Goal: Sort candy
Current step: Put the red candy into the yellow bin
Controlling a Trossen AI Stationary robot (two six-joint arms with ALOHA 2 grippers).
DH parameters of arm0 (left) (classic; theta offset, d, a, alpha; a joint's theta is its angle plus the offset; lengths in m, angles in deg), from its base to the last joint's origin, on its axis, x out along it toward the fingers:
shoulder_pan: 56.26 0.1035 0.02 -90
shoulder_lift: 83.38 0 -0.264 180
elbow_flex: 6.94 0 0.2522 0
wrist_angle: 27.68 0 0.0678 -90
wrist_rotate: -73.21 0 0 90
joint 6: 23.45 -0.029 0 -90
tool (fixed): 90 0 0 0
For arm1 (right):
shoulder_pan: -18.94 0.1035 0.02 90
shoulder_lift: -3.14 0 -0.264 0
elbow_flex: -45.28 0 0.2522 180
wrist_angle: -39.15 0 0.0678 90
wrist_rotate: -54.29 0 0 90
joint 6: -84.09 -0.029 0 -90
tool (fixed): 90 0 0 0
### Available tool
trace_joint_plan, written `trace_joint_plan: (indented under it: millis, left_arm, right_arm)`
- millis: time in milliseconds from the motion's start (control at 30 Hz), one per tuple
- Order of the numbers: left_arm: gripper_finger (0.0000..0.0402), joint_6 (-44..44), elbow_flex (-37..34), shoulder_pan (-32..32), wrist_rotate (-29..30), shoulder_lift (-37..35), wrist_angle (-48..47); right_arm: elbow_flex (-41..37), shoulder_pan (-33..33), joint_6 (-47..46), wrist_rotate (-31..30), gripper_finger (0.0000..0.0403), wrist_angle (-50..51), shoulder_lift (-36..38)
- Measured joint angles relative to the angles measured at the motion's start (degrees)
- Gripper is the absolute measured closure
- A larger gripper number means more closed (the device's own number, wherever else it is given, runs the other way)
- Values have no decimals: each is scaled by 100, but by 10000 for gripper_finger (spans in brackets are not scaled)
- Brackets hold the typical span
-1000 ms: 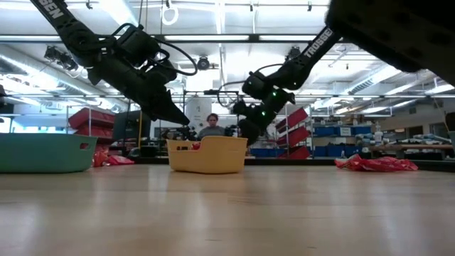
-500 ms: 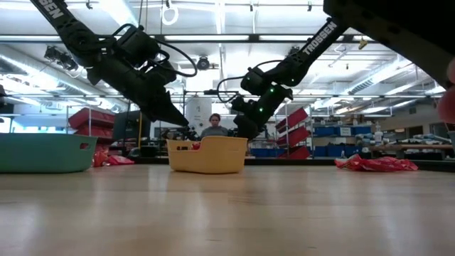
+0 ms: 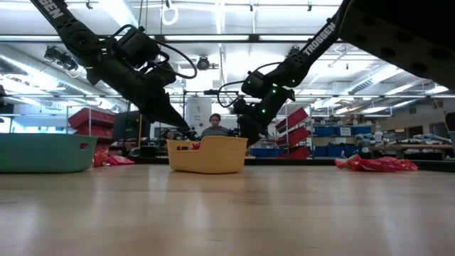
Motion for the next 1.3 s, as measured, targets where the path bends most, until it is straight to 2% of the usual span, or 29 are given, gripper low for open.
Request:
trace_joint_plan:
  millis: [500, 667, 867, 967, 1133, 1300]
  left_arm:
    - [383, 0, 0, 0, 0, 0, 7]
    - [383, 0, 0, 0, 0, 0, 5]
    - [383, 0, 0, -4, 0, 0, -42]
    - [383, 0, 1, -4, 2, 0, -114]
    - [383, -7, 2, -4, 7, 0, -125]
    - [383, -4, 1, -4, 9, 0, -144]
  right_arm:
    - [0, -38, -321, 48, 245, 4, -7]
    - [3, -25, -321, 72, 245, -95, -254]
    - [17, 13, -104, -226, 250, -378, -468]
    - [26, 8, 45, -355, 278, -356, -487]
    - [26, 7, 111, -584, 384, -271, -487]
    - [144, 20, 293, -649, 400, 401, -464]
